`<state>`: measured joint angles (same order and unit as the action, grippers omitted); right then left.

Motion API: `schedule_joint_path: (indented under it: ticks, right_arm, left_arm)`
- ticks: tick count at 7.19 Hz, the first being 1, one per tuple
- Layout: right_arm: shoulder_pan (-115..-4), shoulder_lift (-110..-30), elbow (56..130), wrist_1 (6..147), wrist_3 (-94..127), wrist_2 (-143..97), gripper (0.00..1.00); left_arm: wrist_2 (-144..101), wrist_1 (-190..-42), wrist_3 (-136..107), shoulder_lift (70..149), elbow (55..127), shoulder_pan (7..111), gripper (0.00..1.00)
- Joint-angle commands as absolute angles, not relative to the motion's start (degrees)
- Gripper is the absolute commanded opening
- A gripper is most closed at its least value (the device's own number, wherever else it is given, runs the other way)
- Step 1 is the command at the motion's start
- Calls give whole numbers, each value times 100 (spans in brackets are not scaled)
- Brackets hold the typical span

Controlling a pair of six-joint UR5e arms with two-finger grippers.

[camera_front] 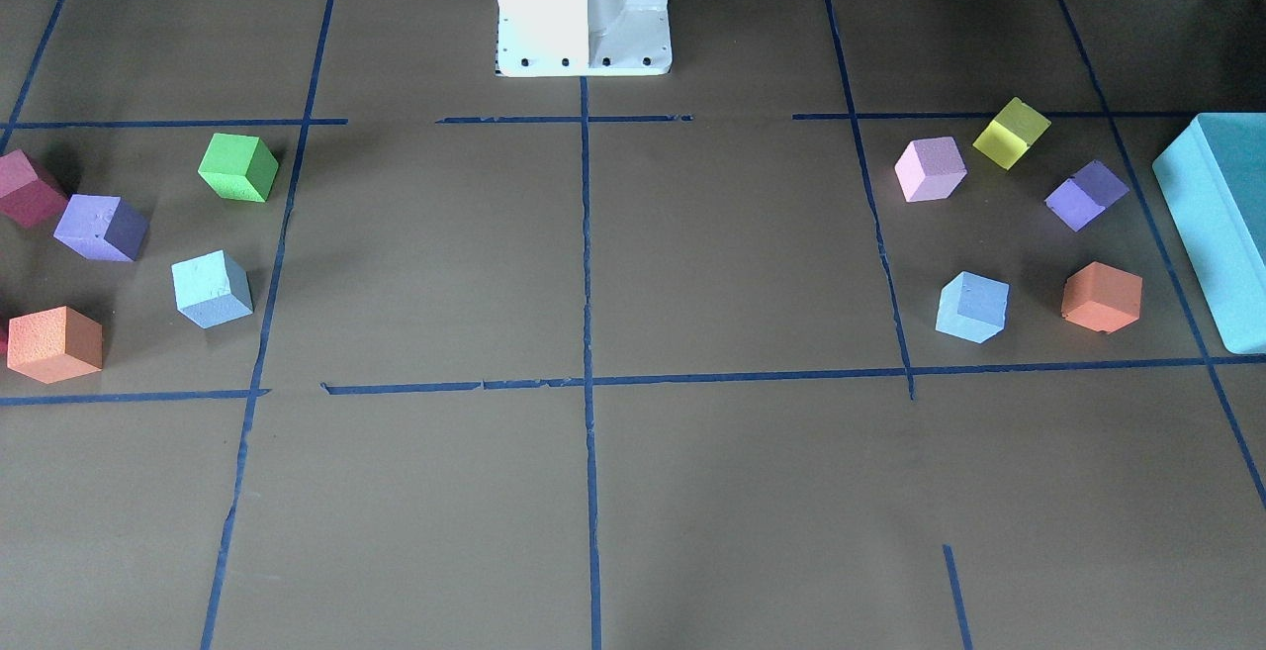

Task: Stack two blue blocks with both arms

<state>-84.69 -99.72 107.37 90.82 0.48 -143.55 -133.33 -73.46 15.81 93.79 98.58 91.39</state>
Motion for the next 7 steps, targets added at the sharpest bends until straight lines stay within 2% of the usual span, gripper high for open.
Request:
schedule_joint_path:
  ticks: [1, 4, 6, 7]
  right_arm:
    - [-8220, -9958, 10723, 8530, 149, -14483, 100]
    - [-6833, -9501, 11318, 7682, 3033, -13952, 100]
    - [-6392, -9449, 11461, 7673, 3399, -13765, 99]
    - [-5998, -9152, 11409, 7690, 3793, -13033, 98]
  left_arm:
    - [-13562, -7356, 1591, 9352, 9870, 9141, 100]
    - [-13570, -7356, 1582, 9343, 9888, 9141, 100]
    - [-13579, -7348, 1573, 9290, 9984, 9141, 100]
    - [-13579, -7356, 1582, 9264, 9984, 9141, 100]
